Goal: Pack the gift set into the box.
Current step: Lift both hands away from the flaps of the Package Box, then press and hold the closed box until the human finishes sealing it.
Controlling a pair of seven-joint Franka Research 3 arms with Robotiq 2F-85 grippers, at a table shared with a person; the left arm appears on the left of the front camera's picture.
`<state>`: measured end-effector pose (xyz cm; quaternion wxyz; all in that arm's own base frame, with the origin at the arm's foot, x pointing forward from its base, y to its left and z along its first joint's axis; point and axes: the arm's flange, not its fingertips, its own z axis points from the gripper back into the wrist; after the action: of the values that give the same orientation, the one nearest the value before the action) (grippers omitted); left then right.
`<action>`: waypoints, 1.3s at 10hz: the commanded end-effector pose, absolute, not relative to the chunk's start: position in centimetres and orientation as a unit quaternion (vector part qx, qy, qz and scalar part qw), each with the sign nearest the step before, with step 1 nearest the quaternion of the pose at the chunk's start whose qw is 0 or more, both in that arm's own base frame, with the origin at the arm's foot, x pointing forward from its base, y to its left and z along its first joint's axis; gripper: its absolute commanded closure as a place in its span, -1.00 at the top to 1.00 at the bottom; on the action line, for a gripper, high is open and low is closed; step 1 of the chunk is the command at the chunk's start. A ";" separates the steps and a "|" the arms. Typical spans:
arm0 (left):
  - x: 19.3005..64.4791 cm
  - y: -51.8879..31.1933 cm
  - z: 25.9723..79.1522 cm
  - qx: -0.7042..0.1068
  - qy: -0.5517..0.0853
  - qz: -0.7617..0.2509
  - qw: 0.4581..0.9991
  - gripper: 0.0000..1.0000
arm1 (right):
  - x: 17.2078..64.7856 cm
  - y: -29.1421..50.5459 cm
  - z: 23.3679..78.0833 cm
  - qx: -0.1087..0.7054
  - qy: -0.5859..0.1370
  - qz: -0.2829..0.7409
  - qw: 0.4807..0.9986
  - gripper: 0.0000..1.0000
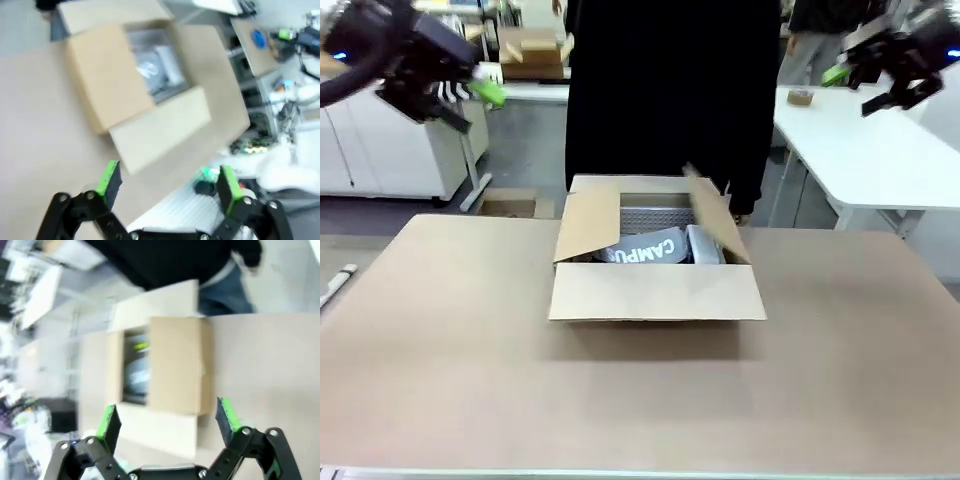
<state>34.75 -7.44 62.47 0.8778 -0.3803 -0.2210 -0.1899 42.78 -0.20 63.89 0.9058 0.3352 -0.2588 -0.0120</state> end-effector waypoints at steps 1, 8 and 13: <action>33.3 -1.8 58.8 -0.475 -0.188 -0.200 0.836 1.00 | 40.4 -6.4 59.8 0.461 -0.142 -0.032 0.876 1.00; 31.6 1.5 56.8 -0.534 -0.202 -0.193 0.798 1.00 | 37.3 -9.1 57.7 0.541 -0.134 -0.037 0.829 1.00; 31.6 1.5 56.8 -0.534 -0.202 -0.193 0.798 1.00 | 37.3 -9.1 57.7 0.541 -0.134 -0.037 0.829 1.00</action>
<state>31.67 1.43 56.69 0.8064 -0.5226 -0.1998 -0.1914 37.42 -9.34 57.65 0.8328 0.5359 -0.1335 -0.0368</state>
